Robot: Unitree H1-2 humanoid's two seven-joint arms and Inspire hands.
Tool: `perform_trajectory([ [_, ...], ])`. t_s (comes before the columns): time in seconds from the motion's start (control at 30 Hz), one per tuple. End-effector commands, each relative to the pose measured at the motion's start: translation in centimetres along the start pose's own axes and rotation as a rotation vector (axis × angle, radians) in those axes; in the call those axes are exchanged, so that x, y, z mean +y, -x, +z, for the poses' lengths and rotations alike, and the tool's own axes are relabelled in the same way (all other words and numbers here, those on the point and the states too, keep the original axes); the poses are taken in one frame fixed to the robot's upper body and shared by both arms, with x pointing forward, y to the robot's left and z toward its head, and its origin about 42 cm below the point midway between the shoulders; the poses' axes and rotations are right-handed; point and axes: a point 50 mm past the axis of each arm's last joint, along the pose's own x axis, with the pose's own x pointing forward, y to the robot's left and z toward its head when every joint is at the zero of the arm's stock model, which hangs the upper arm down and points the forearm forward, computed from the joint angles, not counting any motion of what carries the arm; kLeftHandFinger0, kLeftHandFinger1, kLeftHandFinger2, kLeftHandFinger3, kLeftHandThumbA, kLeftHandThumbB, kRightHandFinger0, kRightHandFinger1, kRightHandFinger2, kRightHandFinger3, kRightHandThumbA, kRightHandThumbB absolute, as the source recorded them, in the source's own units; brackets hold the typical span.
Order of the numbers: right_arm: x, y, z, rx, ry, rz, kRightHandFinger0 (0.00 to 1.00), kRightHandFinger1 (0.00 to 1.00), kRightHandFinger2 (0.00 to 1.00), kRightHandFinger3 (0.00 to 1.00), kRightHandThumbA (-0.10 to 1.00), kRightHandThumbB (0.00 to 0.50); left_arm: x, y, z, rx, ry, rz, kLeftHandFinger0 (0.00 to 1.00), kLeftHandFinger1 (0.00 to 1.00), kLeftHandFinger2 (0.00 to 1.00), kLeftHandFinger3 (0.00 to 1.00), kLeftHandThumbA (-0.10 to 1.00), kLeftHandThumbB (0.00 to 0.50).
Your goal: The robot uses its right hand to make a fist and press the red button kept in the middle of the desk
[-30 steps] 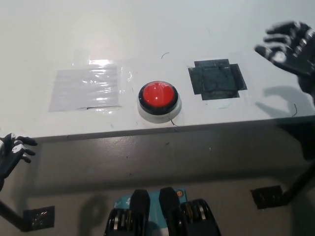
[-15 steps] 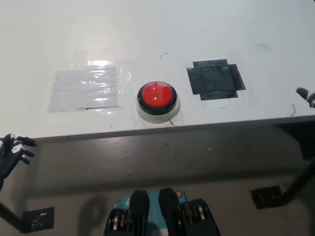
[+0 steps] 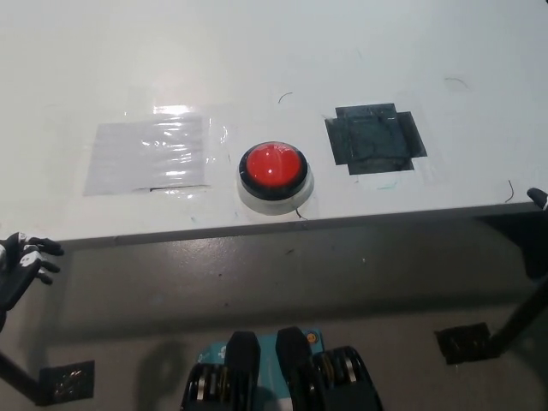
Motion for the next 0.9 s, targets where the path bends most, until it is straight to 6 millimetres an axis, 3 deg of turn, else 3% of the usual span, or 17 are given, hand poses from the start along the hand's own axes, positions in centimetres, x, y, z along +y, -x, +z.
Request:
perform_trajectory([
  [0.0, -0.37, -0.24, 1.48, -0.047, -0.007, -0.014, 0.36, 0.38, 0.35, 0.34, 0.94, 0.129, 1.09, -0.33, 1.07, -0.062, -0.033, 0.015, 0.46, 0.50, 0.58, 0.61, 0.55, 0.000],
  [0.1, -0.45, -0.60, 1.92, -0.055, -0.004, -0.022, 0.38, 0.44, 0.39, 0.42, 0.95, 0.103, 0.93, -0.13, 0.93, -0.059, -0.019, 0.024, 0.38, 0.41, 0.50, 0.55, 0.54, 0.007],
  [0.17, -0.53, -0.64, 2.11, -0.058, -0.007, -0.030, 0.40, 0.47, 0.43, 0.47, 0.96, 0.090, 0.85, -0.16, 0.94, -0.058, -0.006, 0.026, 0.44, 0.47, 0.54, 0.59, 0.52, 0.006],
  [0.27, -0.60, -0.70, 2.23, -0.061, -0.014, -0.038, 0.44, 0.50, 0.45, 0.52, 0.96, 0.101, 0.86, -0.24, 0.84, -0.063, 0.003, 0.024, 0.39, 0.42, 0.49, 0.56, 0.50, 0.000],
  [0.33, -0.57, -0.76, 2.32, -0.064, -0.021, -0.043, 0.43, 0.49, 0.45, 0.52, 0.96, 0.100, 0.92, -0.56, 1.10, -0.066, 0.013, 0.020, 0.37, 0.41, 0.48, 0.54, 0.49, 0.000],
  [0.37, -0.55, -0.81, 2.30, -0.062, -0.019, -0.041, 0.43, 0.49, 0.46, 0.53, 0.96, 0.100, 0.89, -0.50, 1.16, -0.069, 0.002, 0.020, 0.44, 0.48, 0.57, 0.61, 0.51, 0.002],
  [0.57, -0.53, -0.80, 2.30, -0.058, -0.015, -0.040, 0.39, 0.46, 0.44, 0.50, 0.95, 0.097, 0.73, -0.22, 0.96, -0.057, -0.020, 0.022, 0.44, 0.47, 0.55, 0.59, 0.54, 0.000],
  [0.7, -0.51, -0.81, 2.26, -0.056, -0.012, -0.038, 0.35, 0.41, 0.41, 0.48, 0.93, 0.096, 0.65, 0.06, 0.77, -0.053, -0.028, 0.022, 0.49, 0.53, 0.61, 0.65, 0.56, 0.009],
  [0.73, -0.51, -0.79, 2.33, -0.057, -0.007, -0.033, 0.36, 0.41, 0.42, 0.48, 0.93, 0.093, 0.55, 0.08, 0.69, -0.044, 0.000, 0.021, 0.38, 0.43, 0.53, 0.60, 0.55, 0.000],
  [0.77, -0.53, -0.85, 2.43, -0.058, -0.009, -0.034, 0.36, 0.40, 0.41, 0.48, 0.92, 0.098, 0.43, 0.12, 0.59, -0.042, -0.001, 0.025, 0.41, 0.46, 0.56, 0.61, 0.54, 0.007],
  [0.83, -0.52, -0.85, 2.43, -0.059, -0.005, -0.032, 0.35, 0.39, 0.40, 0.48, 0.91, 0.094, 0.42, 0.07, 0.52, -0.058, 0.007, 0.024, 0.36, 0.42, 0.52, 0.59, 0.51, 0.000],
  [0.87, -0.52, -0.88, 2.40, -0.059, -0.009, -0.035, 0.33, 0.36, 0.39, 0.47, 0.89, 0.093, 0.39, 0.05, 0.44, -0.061, 0.020, 0.025, 0.42, 0.45, 0.53, 0.59, 0.49, 0.000],
])
